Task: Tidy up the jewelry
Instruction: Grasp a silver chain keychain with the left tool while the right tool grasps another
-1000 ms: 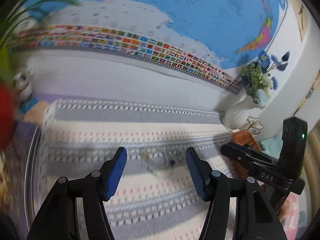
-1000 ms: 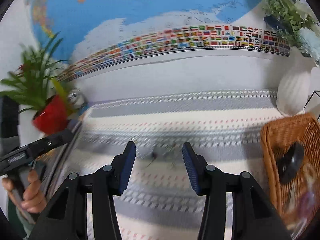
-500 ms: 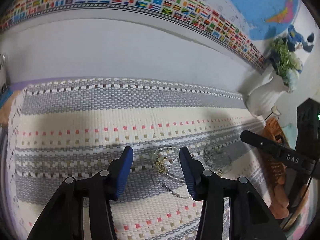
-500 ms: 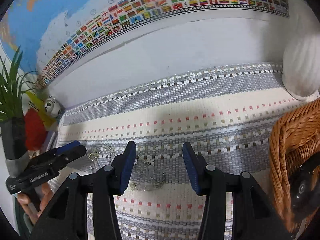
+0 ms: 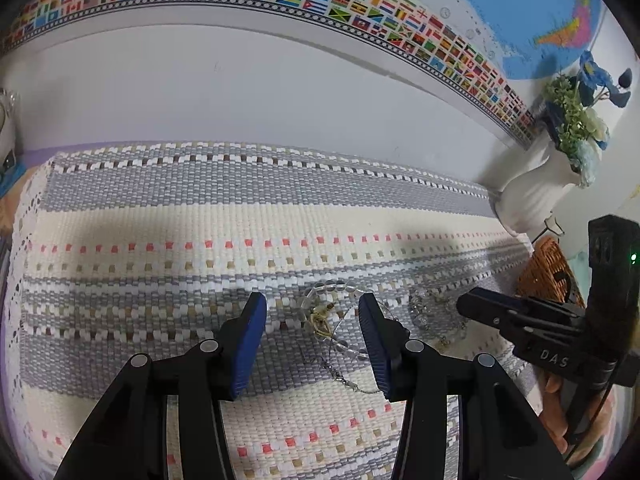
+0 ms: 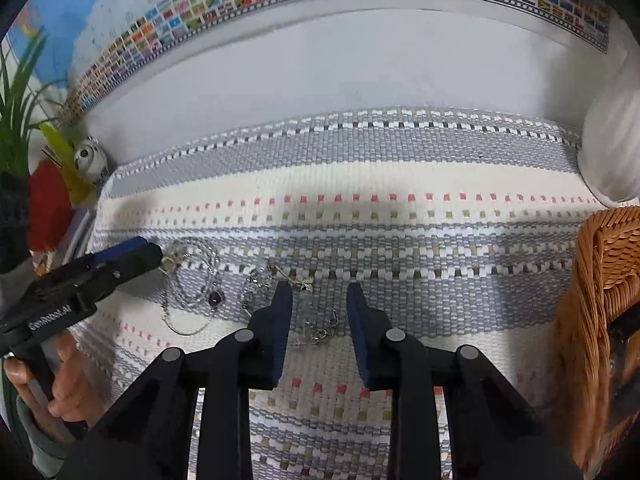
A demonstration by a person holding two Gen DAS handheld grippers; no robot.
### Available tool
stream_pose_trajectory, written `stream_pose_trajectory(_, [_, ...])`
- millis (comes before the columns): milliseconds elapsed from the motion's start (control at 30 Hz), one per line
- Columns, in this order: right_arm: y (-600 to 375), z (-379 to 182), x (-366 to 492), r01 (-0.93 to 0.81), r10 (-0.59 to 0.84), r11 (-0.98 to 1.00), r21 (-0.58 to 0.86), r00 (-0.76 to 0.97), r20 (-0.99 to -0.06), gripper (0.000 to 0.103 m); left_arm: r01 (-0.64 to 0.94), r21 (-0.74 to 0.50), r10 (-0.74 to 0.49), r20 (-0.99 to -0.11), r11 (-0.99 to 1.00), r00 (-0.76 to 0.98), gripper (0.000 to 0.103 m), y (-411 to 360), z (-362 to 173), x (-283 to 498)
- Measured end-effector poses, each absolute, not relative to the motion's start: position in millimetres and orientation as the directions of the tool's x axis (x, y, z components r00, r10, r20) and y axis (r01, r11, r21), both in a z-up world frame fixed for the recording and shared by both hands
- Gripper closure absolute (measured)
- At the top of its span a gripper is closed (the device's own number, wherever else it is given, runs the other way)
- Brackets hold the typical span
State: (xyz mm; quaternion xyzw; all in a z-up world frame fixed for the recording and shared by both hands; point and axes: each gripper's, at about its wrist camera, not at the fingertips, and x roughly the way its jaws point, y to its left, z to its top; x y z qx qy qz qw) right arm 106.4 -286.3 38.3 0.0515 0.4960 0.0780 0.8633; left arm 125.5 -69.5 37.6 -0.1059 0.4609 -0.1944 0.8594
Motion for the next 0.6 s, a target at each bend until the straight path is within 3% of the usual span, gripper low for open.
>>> stream_pose_trajectory(267, [-280,31,108,-0.095,0.189,0.982,0.164,0.486,-0.853,0.071,0.260,-0.414,-0.489,-0.748,0.872,0.449,0.054,-64,35,126])
stream_pose_trajectory(400, [-273,29,109,-0.102,0.173,0.985,0.141,0.488,-0.856,0.072,0.312,-0.320,-0.441,-0.748,0.894,0.496,0.055,-73,44,118])
stream_pose_trajectory(533, [-271,27,110,-0.101,0.177,0.984,0.146,0.486,-0.856,0.072,0.405,-0.253,-0.448,-0.729,0.879,0.517,0.079,-88,53,106])
stream_pose_trajectory(600, [-273,27,110,-0.100,0.178,0.984,0.148,0.486,-0.856,0.072,0.442,-0.201,-0.430,-0.742,0.874,0.515,0.081,-101,50,102])
